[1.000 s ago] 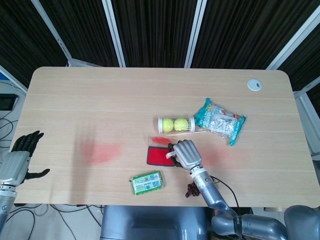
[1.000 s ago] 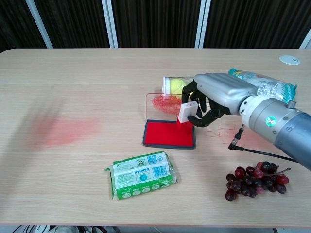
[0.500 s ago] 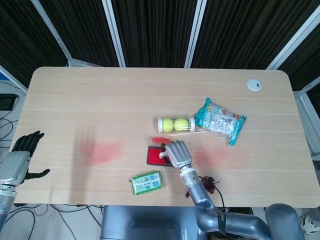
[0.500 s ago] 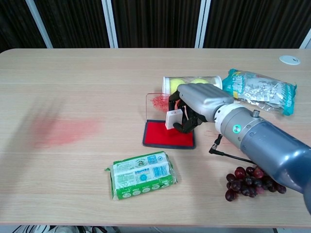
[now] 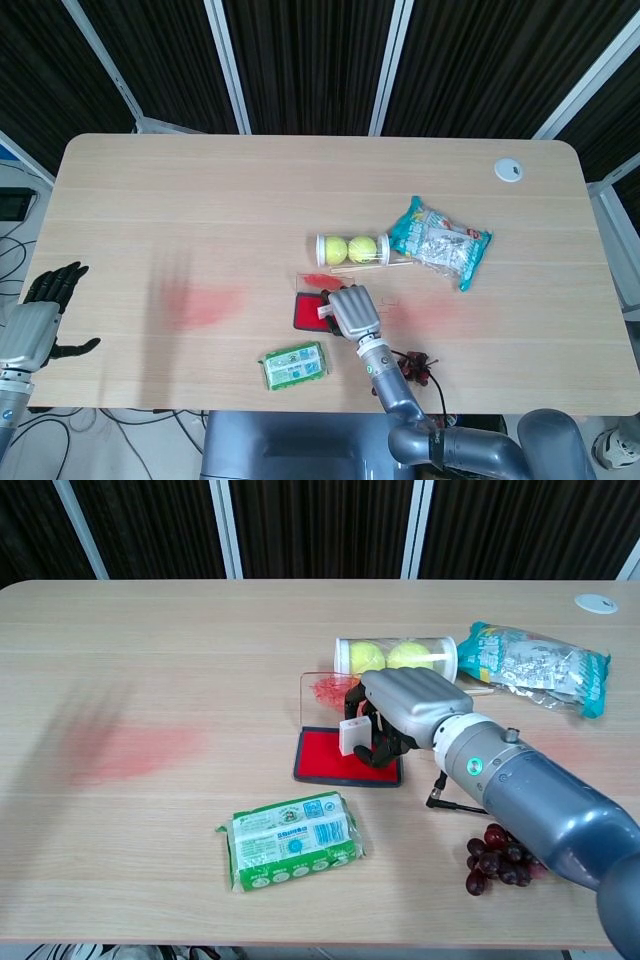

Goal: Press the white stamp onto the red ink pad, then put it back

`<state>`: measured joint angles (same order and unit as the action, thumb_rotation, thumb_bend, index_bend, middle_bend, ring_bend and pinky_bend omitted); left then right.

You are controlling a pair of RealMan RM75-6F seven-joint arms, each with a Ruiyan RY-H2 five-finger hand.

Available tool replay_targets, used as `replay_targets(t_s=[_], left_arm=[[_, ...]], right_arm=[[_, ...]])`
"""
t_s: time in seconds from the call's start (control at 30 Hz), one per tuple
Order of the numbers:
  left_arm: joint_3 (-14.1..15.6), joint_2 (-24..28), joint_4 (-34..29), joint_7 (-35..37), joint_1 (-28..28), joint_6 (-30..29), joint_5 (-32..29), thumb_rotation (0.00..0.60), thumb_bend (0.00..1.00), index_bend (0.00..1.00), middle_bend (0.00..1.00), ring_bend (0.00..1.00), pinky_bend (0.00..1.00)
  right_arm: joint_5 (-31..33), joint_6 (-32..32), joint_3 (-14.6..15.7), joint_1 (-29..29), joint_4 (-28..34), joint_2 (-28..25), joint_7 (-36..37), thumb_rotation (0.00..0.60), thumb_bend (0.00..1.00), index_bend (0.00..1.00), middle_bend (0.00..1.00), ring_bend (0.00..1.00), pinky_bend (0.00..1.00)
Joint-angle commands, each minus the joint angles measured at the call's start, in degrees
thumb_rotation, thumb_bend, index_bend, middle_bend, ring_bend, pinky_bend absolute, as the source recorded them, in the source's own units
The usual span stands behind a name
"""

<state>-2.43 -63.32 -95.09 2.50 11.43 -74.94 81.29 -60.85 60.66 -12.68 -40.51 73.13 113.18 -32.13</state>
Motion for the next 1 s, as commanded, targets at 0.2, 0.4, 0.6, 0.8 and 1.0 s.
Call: replay_targets(t_s=[0.2, 0.4, 0.6, 0.8, 1.0], left_arm=[[0.0, 0.0, 0.0, -0.1, 0.0, 0.0, 0.0, 0.6, 0.02, 0.0, 0.0, 0.0, 0.0], [0.0, -0.1, 0.0, -0.2, 0.0, -0.1, 0.0, 0.6, 0.03, 0.0, 0.0, 0.0, 0.0], [0.0, -0.1, 0.0, -0.1, 0.0, 0.0, -0.1, 0.6, 0.03, 0.0, 0.0, 0.0, 0.0], [0.0, 0.0, 0.0, 0.1, 0.0, 0.0, 0.0, 0.6, 0.03, 0.0, 0.0, 0.0, 0.0], [0.0, 0.0, 0.0, 0.1, 0.0, -0.1, 0.1, 0.6, 0.03, 0.0, 0.0, 0.0, 0.0]], right_arm=[[-1.3, 1.5, -1.9, -0.1, 2.6, -1.1, 2.3, 0.6, 0.69, 0.81, 0.65, 0.54, 0.56], [-1.1, 1.0, -1.6, -0.1, 2.4, -0.9, 2.5, 0.6, 0.69, 0.81, 0.65, 0.54, 0.56], [-0.9, 0.6, -0.7, -0.1, 0.5, 0.3, 2.4, 0.6, 0.69, 0.81, 0.65, 0.54, 0.56], [-1.1, 0.2, 0.4, 0.1, -0.8, 1.0, 2.3, 0.6, 0.69, 0.81, 0.65, 0.54, 0.56], [-1.5, 0.5, 0.3, 0.3, -0.4, 0.7, 2.4, 0.6, 0.69, 0.81, 0.65, 0.54, 0.56]])
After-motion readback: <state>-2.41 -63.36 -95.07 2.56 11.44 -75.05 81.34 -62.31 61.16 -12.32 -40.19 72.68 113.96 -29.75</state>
